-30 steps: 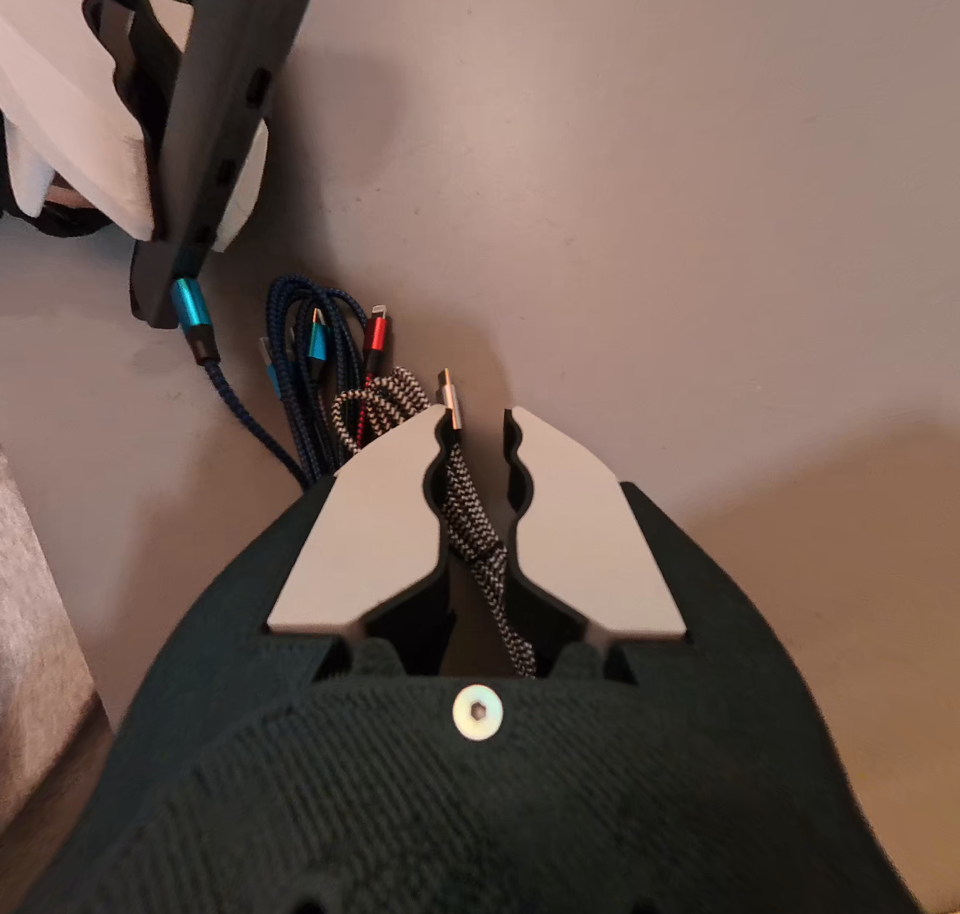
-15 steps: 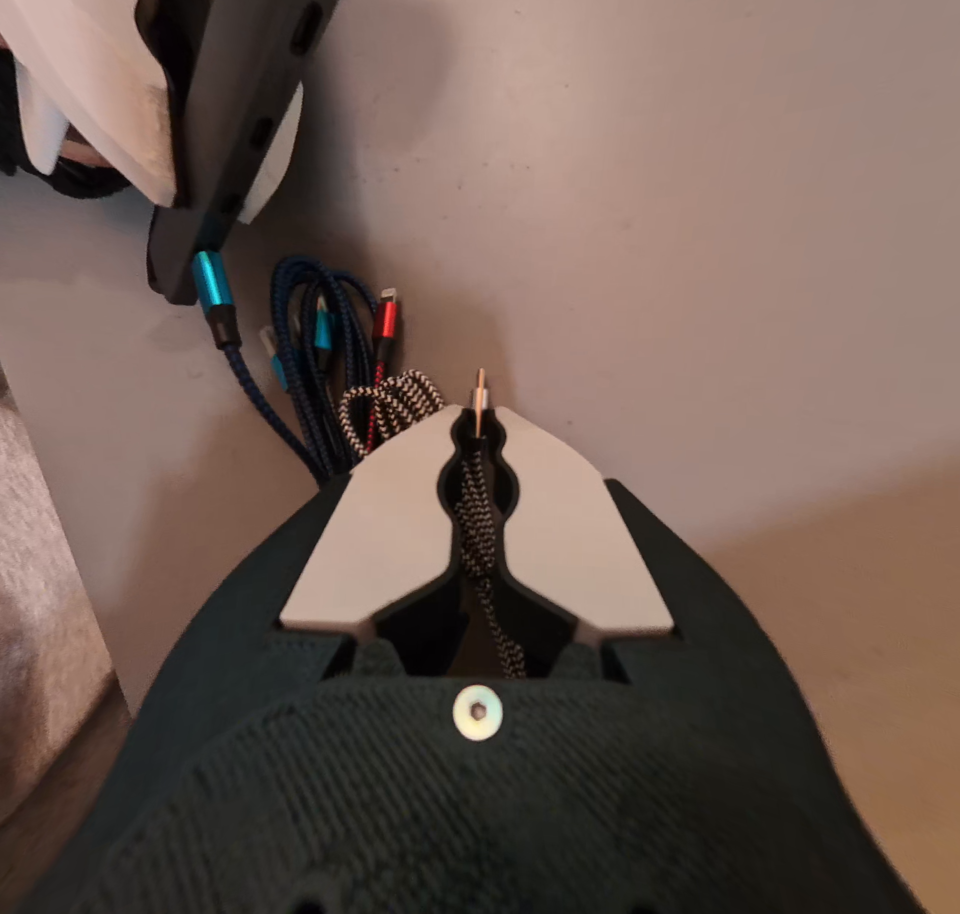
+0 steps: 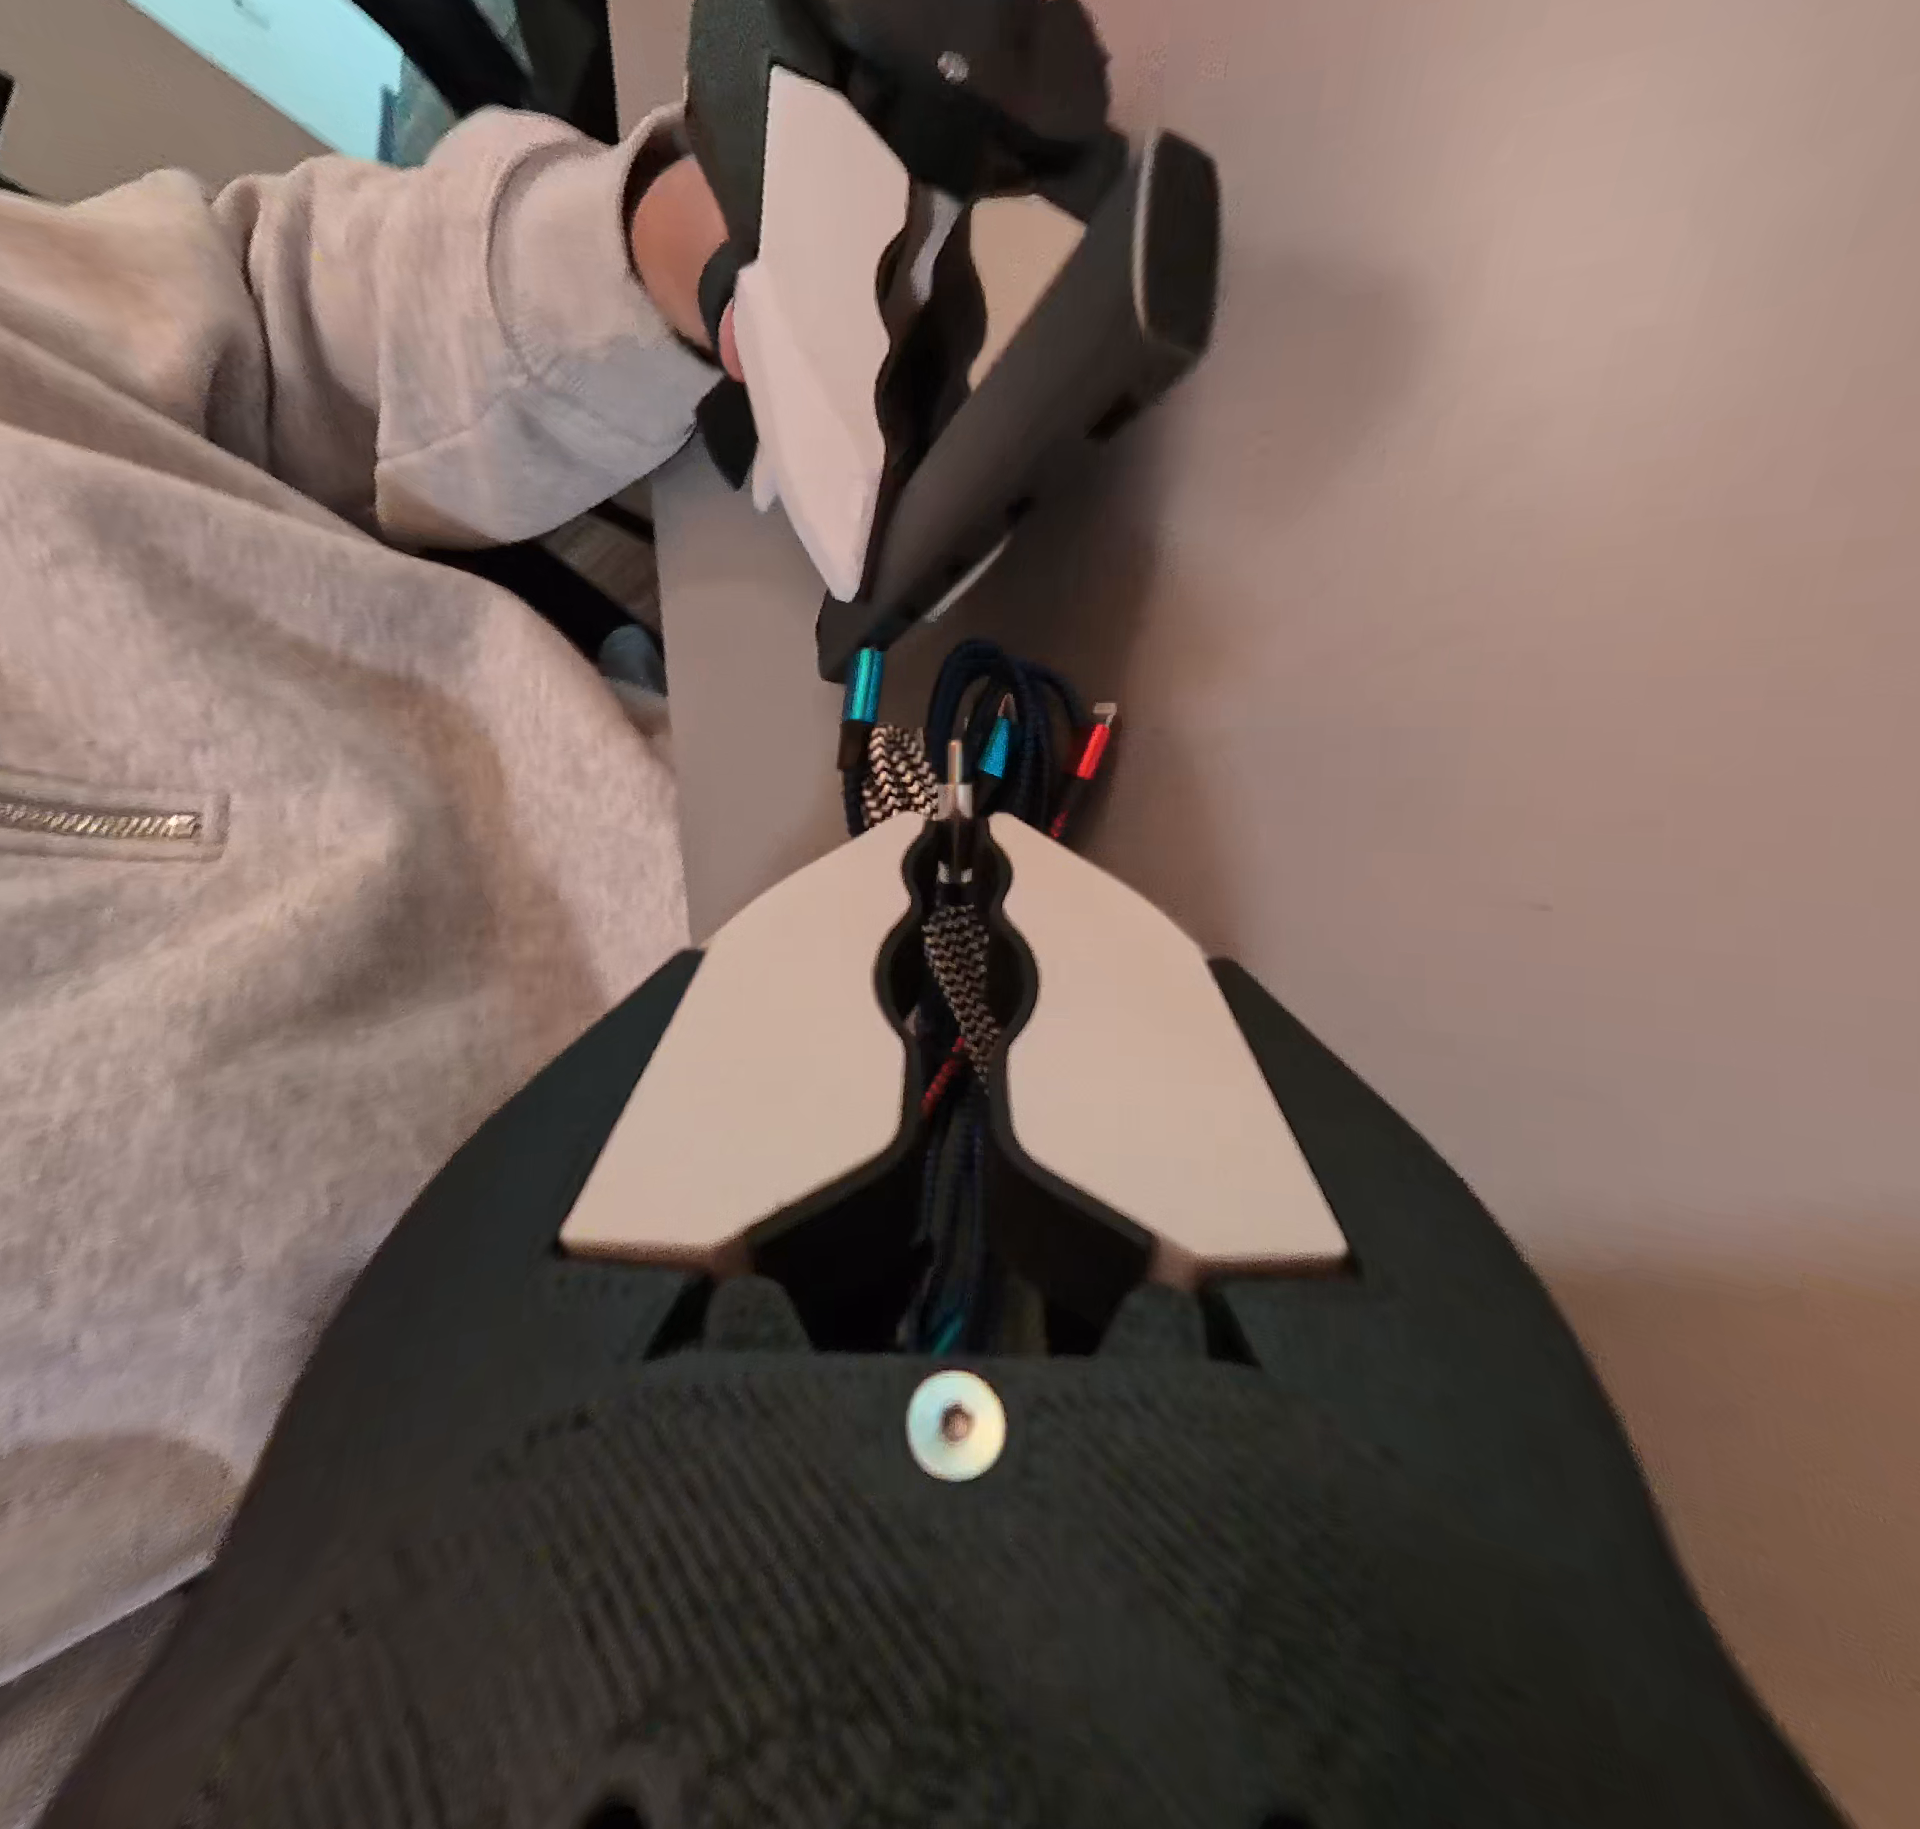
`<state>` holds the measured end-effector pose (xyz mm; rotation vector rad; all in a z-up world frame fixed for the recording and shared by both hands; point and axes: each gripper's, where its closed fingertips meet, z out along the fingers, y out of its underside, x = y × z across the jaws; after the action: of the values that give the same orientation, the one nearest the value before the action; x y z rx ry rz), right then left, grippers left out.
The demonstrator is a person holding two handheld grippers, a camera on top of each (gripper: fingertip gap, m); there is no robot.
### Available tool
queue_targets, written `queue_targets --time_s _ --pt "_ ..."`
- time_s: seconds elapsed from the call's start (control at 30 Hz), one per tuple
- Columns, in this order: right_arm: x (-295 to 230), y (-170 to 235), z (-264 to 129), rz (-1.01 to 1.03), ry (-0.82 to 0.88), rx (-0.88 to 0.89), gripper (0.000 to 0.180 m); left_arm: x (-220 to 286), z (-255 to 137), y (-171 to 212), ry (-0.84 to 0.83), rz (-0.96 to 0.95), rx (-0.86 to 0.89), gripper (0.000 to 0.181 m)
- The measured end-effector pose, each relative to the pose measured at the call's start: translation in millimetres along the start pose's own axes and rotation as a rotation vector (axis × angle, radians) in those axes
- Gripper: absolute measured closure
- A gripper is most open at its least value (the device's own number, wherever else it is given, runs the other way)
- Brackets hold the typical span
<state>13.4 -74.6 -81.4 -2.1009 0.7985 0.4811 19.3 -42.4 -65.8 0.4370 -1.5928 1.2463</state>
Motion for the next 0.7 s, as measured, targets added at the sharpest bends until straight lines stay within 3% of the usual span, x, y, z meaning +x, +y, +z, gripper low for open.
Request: queue_targets --time_s 0.47,0.7 --pt "-26 -6 16 0.105 -0.179 0.037 0.174 -2 7 13 -0.014 -0.016 -0.096 0.171" --pt "-23 -4 19 0.15 -0.182 0.029 0.174 -2 7 13 -0.022 0.0 -0.091 0.171"
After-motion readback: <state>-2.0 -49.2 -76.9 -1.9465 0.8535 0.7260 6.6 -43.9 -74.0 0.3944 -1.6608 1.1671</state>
